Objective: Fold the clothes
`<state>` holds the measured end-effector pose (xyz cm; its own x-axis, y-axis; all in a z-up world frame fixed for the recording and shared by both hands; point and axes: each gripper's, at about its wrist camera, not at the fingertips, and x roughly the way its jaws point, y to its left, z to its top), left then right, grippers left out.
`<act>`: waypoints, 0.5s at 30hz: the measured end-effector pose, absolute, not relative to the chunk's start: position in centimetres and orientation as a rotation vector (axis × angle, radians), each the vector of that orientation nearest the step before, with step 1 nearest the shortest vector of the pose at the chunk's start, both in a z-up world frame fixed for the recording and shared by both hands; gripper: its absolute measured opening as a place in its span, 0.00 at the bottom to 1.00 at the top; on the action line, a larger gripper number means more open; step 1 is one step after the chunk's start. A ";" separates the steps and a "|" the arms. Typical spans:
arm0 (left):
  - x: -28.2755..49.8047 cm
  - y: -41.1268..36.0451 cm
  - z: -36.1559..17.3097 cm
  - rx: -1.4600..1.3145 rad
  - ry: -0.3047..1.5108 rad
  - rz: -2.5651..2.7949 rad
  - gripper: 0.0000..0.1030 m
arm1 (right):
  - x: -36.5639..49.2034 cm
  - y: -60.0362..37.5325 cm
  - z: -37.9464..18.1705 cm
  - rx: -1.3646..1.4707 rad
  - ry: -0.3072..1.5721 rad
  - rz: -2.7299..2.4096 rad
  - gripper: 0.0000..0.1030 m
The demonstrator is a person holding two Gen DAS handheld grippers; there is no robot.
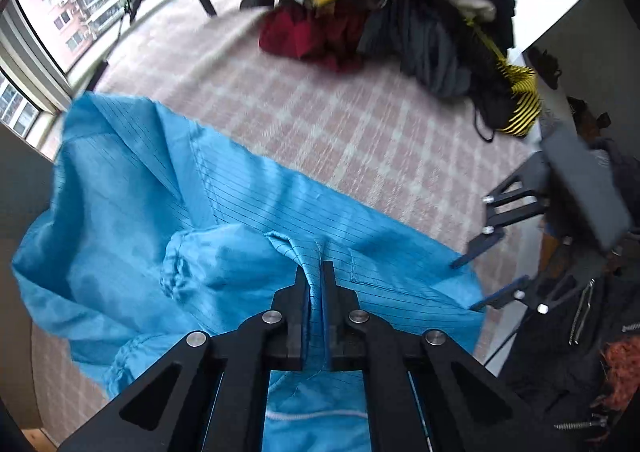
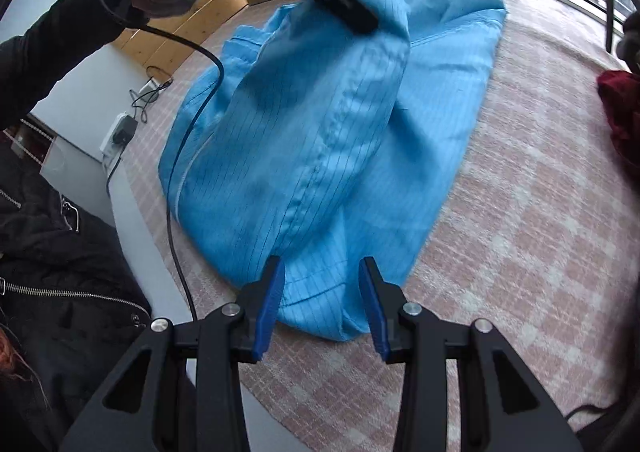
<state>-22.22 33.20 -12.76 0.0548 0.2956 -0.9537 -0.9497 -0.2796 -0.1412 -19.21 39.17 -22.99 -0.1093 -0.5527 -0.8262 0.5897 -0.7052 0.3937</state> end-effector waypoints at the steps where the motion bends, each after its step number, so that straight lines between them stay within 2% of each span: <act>1: -21.9 33.1 -12.1 -1.219 0.759 1.475 0.04 | -19.6 39.0 -23.3 1.395 0.036 -1.885 0.37; 8: -21.3 33.2 -10.8 -1.192 0.740 1.497 0.04 | -20.6 39.5 -25.3 1.422 -0.089 -1.765 0.37; 9: -21.2 33.3 -10.8 -1.193 0.734 1.499 0.04 | -20.5 39.8 -25.5 1.423 -0.116 -1.746 0.34; 11: -21.3 33.3 -10.8 -1.185 0.740 1.508 0.04 | -20.1 40.5 -25.4 1.415 -0.170 -1.707 0.15; 13: -21.4 33.4 -10.6 -1.180 0.736 1.519 0.03 | -19.4 41.0 -25.2 1.407 -0.204 -1.692 0.11; 15: -21.4 33.5 -10.2 -1.164 0.721 1.515 0.03 | -19.0 41.6 -24.7 1.399 -0.224 -1.715 0.11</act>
<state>-21.42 33.48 -10.17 0.0185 0.3687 -0.9294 -0.9536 -0.2730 -0.1272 -19.04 41.61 -24.65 0.0279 -0.7139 -0.6997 0.5102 -0.5918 0.6241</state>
